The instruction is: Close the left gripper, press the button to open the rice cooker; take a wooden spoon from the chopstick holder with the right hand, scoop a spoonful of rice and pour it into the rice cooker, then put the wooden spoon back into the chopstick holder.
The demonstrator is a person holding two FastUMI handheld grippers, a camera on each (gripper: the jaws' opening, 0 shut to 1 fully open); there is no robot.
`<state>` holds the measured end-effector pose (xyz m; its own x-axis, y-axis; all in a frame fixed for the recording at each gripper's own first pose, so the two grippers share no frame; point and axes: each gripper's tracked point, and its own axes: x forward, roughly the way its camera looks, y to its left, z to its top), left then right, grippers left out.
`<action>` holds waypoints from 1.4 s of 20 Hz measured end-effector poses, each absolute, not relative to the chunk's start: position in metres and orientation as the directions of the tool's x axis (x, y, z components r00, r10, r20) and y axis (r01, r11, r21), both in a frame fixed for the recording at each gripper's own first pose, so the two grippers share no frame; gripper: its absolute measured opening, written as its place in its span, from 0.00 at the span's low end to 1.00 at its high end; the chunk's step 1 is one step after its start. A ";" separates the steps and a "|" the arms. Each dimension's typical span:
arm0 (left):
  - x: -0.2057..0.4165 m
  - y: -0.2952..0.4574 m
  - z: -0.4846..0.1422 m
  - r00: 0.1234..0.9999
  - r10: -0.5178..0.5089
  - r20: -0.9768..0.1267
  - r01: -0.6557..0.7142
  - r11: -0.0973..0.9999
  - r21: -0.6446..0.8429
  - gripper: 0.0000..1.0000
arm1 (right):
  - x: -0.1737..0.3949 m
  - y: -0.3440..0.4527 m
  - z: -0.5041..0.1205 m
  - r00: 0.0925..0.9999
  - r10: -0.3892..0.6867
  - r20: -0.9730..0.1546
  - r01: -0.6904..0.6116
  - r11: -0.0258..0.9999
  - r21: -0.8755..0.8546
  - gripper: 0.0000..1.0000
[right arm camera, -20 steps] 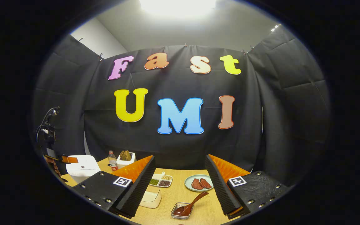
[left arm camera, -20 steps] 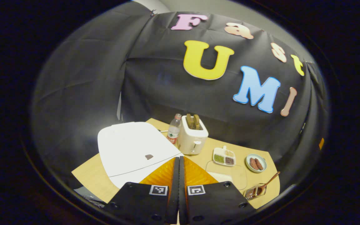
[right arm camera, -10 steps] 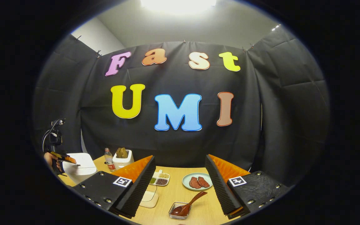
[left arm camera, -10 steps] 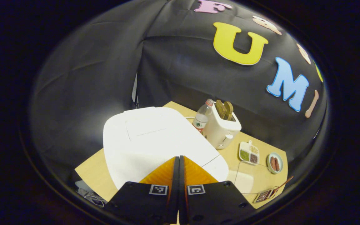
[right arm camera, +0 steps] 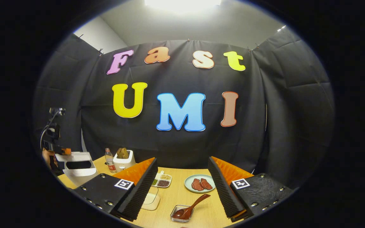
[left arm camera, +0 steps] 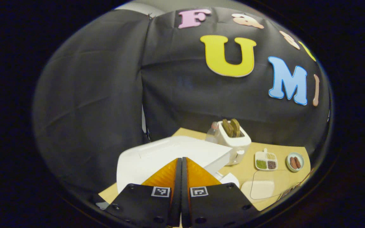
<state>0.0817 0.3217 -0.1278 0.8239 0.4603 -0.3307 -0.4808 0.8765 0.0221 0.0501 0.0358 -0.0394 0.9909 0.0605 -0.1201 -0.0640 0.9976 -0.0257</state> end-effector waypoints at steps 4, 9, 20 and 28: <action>0.066 0.287 -0.047 0.880 0.445 -0.168 -0.448 0.894 0.024 0.09 | 0.051 0.040 -0.041 0.989 0.086 -0.122 -0.089 0.996 -0.018 0.97; 0.046 0.210 -0.008 0.945 0.321 -0.069 -0.320 0.947 0.028 0.40 | 0.050 0.033 -0.057 0.983 0.087 -0.160 -0.087 0.996 0.007 0.97; 0.033 0.091 -0.005 0.996 0.090 -0.014 -0.090 0.996 0.004 1.00 | 0.070 -0.018 -0.151 0.927 0.018 -0.374 0.001 0.999 0.050 0.97; 0.038 0.093 -0.023 0.991 0.111 -0.082 -0.108 0.994 0.032 0.99 | 0.100 -0.045 -0.256 0.805 0.010 -0.593 0.137 0.970 0.203 0.99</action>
<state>0.0383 0.0928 -0.0231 0.9905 0.1106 -0.0816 -0.1083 0.9936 0.0323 0.1003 -0.0450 -0.2564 0.8053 0.0104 -0.5927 0.1367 0.9696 0.2028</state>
